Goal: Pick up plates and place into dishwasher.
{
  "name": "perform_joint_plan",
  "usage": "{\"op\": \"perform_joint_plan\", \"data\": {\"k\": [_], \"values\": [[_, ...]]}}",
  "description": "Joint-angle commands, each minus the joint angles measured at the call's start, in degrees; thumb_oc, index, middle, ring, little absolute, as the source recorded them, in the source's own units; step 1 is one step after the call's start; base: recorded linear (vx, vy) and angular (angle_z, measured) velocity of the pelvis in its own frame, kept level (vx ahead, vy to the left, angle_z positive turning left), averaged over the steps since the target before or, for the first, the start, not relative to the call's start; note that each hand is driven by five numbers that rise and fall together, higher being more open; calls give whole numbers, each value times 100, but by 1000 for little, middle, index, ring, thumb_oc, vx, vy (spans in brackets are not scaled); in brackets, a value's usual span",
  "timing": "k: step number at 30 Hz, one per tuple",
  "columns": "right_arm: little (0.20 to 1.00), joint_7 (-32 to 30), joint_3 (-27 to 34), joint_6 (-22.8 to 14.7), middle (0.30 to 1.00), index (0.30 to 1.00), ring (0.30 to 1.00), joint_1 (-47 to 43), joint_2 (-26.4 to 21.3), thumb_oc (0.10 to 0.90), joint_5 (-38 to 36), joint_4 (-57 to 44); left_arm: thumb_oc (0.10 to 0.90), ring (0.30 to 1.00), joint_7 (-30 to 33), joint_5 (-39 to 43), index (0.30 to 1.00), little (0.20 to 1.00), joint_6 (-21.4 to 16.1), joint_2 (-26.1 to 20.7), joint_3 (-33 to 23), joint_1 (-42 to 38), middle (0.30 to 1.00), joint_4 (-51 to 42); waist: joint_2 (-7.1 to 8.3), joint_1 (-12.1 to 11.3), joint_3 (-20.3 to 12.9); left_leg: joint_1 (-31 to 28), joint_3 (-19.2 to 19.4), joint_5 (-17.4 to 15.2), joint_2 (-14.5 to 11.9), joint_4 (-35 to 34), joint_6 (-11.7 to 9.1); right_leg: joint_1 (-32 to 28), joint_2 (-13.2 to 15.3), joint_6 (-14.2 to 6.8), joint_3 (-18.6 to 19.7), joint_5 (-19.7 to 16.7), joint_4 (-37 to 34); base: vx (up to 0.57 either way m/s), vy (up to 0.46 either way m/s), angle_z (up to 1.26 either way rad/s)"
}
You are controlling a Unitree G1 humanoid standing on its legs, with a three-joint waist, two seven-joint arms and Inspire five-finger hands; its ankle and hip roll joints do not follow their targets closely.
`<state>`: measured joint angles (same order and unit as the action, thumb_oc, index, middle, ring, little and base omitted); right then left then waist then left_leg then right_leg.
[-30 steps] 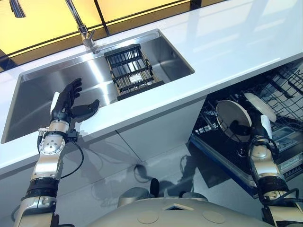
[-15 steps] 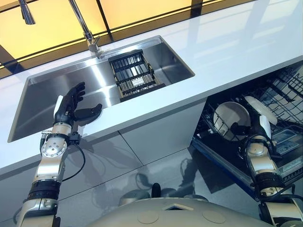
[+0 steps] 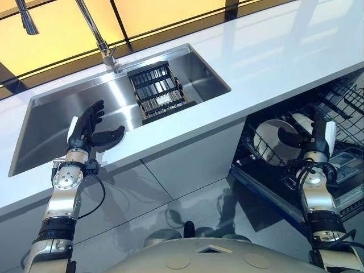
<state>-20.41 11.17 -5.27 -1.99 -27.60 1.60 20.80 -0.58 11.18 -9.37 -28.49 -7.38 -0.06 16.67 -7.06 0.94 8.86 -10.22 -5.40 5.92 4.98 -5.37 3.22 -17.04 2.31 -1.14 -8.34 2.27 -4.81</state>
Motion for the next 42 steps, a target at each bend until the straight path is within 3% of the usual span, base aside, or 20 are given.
{"op": "perform_joint_plan", "data": {"k": [1,8,13,22,30,32,34,36,40,42], "values": [[900,-107,290,-964,900,900,900,-145,8,800,-302,-757,800,900,47,-31,900,900,-649,-146,-555,-182,900,-323,163,83,-496,-200,303,-613,16,71,-56,822,-92,-43,59,296,871,-80,-26,-9],[900,-316,591,-1676,900,900,900,370,362,800,-865,-1089,800,900,81,-118,900,900,-811,-114,-793,-28,900,-430,70,292,-495,-150,522,-655,8,63,-68,955,-112,-62,178,295,825,-48,-3,-15],[900,-188,717,-1560,900,900,900,633,465,800,-1149,-948,800,900,239,-379,900,900,-780,-211,-958,-3,900,-523,-21,425,-460,-111,681,-710,25,89,-49,1057,-106,-57,280,303,799,-5,36,-27],[900,228,513,-1570,900,900,900,752,337,800,-1049,-747,800,900,1124,-426,900,900,-582,-923,-1336,-256,900,-266,-174,580,-390,2,861,-824,104,235,0,1278,-36,-80,393,322,859,19,74,-27],[900,380,399,-1573,900,900,900,746,92,800,-785,-682,800,900,1882,-584,900,900,-182,-1779,-1660,-520,900,591,-317,639,-331,70,1008,-932,206,382,26,1410,84,-171,414,278,909,58,169,-12],[900,458,408,-1538,900,900,900,786,40,800,-797,-741,800,900,2009,-701,900,900,147,-1922,-1773,-507,900,743,-322,654,-293,87,1036,-956,239,390,51,1440,117,-201,444,231,868,34,208,-9],[900,534,370,-1567,900,900,900,825,-38,800,-803,-829,800,900,2354,-1631,900,900,551,-2092,-1768,-400,900,1147,-319,672,-227,75,1030,-996,288,381,89,1468,168,-252,464,225,852,16,212,-12],[900,590,322,-1590,900,900,900,818,-112,800,-843,-938,800,900,2276,-1936,900,900,701,-2347,-1669,-253,900,1448,-301,682,-155,125,1053,-1003,323,430,123,1559,211,-283,492,187,905,-41,144,-5],[900,606,216,-1728,900,900,900,757,-207,800,-823,-1010,800,900,1495,-3075,900,900,973,-2643,-1498,-108,900,1571,-253,631,-56,217,1088,-1048,344,548,179,1701,266,-340,520,182,1058,-61,69,-5],[900,628,151,-1754,900,900,900,698,-254,800,-860,-1033,800,900,1214,-3117,900,900,1019,-2824,-1258,-72,900,1585,-225,618,-17,247,1088,-1041,358,572,193,1745,272,-359,539,160,1103,-63,23,-1]]}}
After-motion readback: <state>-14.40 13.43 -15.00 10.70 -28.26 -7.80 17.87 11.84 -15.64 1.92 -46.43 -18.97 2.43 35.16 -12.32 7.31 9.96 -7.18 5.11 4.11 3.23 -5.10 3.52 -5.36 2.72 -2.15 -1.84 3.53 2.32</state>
